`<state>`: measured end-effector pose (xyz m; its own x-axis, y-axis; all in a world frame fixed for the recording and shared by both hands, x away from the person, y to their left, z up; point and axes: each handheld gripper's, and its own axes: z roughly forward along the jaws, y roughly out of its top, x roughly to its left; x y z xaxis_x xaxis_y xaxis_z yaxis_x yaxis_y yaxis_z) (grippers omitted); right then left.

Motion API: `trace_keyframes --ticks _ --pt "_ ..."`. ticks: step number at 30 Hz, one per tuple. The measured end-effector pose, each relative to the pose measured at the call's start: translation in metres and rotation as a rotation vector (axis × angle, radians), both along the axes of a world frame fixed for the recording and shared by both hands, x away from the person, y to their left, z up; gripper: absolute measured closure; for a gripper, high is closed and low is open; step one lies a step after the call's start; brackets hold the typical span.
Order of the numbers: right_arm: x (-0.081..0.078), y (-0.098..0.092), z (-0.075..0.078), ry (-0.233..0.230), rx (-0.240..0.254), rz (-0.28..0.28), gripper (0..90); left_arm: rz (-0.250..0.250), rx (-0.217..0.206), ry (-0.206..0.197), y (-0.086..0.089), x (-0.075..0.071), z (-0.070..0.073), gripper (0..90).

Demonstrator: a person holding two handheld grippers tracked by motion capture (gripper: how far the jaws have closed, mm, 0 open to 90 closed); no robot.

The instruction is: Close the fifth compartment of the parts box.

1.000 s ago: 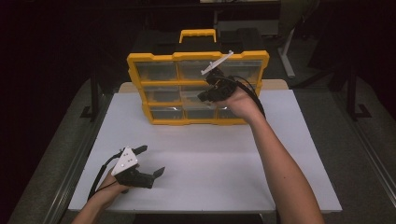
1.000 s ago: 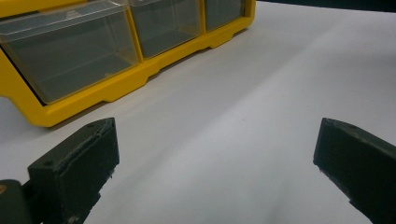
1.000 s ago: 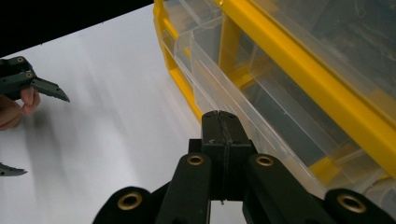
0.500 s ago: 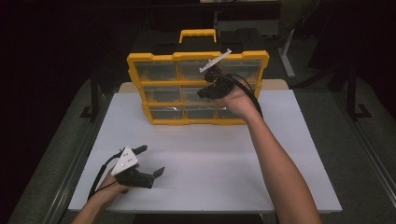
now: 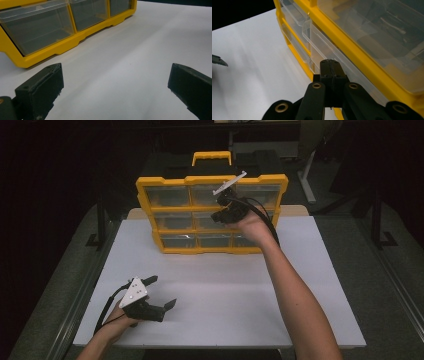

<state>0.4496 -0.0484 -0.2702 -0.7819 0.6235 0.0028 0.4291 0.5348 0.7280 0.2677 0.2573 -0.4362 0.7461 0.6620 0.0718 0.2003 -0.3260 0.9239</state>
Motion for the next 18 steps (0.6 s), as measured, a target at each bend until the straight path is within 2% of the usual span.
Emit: trace_keyframes --ticks 7,18 --pt "0.0019 0.001 -0.0011 -0.015 -0.004 -0.012 88.8 -0.001 -0.001 -0.002 0.0005 0.0002 0.0002 0.4" --pt "-0.0007 0.0006 -0.0016 -0.008 0.019 -0.014 88.8 -0.001 0.003 -0.001 0.0013 0.0003 0.0002 0.4"
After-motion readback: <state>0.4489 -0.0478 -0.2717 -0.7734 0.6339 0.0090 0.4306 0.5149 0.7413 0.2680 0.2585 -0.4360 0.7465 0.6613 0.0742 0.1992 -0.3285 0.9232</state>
